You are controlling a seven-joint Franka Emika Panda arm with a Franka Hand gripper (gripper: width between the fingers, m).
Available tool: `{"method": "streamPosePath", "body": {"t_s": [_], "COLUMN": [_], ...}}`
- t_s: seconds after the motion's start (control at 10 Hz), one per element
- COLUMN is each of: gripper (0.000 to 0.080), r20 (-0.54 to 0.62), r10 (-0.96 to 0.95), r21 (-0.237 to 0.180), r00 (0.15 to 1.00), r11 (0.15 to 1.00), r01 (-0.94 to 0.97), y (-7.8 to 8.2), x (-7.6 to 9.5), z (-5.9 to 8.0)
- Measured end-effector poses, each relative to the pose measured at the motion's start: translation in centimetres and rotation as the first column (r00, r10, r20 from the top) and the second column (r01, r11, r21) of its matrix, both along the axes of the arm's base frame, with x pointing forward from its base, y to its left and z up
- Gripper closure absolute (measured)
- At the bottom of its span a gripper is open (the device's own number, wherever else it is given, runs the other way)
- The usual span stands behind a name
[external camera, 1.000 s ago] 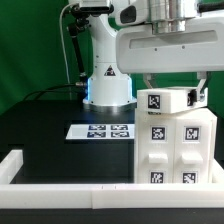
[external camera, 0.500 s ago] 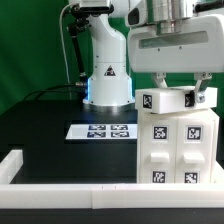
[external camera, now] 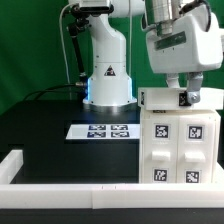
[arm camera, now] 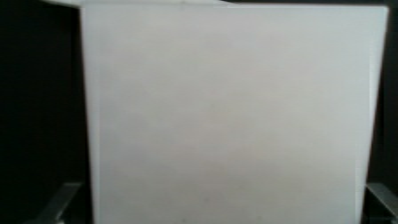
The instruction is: Assemble cabinet
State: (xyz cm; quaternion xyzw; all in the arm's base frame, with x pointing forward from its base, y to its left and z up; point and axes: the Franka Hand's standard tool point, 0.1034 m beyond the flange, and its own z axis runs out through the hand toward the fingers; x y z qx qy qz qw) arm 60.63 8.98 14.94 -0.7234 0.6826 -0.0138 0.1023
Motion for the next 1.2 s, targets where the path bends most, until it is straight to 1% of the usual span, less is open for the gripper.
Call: {"method": "streamPosePath", "body": {"t_s": [0.1,0.2,0.3,0.4,0.5,0.7,0.9,1.0,1.1,1.2], "gripper": [0.0239,0.0239,0.0239,0.0239,0.0239,0.0239,0.0239,0.0239,0.0152,0.0047], "r20": [-0.008,-0.021,-0.03,-0.054,-0.076,-0.105,-0.116,-0.108,-0.095,-0.088], "r10": [-0.061,-0.157,-0.204,-0.327,-0.407,-0.481,-0.503,-0.473,-0.445,-0.439], "r21": [0.017,0.045,0.06,0.091,0.105,0.124,0.145,0.145,0.155,0.173], "r00": [0.998,0.987,0.979,0.944,0.91,0.871,0.857,0.874,0.89,0.894], "r11": [0.998,0.986,0.977,0.939,0.904,0.862,0.845,0.863,0.877,0.877], "r01": [0.061,0.158,0.205,0.33,0.413,0.491,0.515,0.485,0.455,0.448], "y": [0.0,0.1,0.1,0.1,0.0,-0.1,0.3,0.3,0.3,0.4], "x": [0.0,0.1,0.1,0.2,0.2,0.2,0.3,0.2,0.3,0.3], "z": [0.0,0.0,0.0,0.1,0.1,0.1,0.1,0.2,0.6,1.4]}}
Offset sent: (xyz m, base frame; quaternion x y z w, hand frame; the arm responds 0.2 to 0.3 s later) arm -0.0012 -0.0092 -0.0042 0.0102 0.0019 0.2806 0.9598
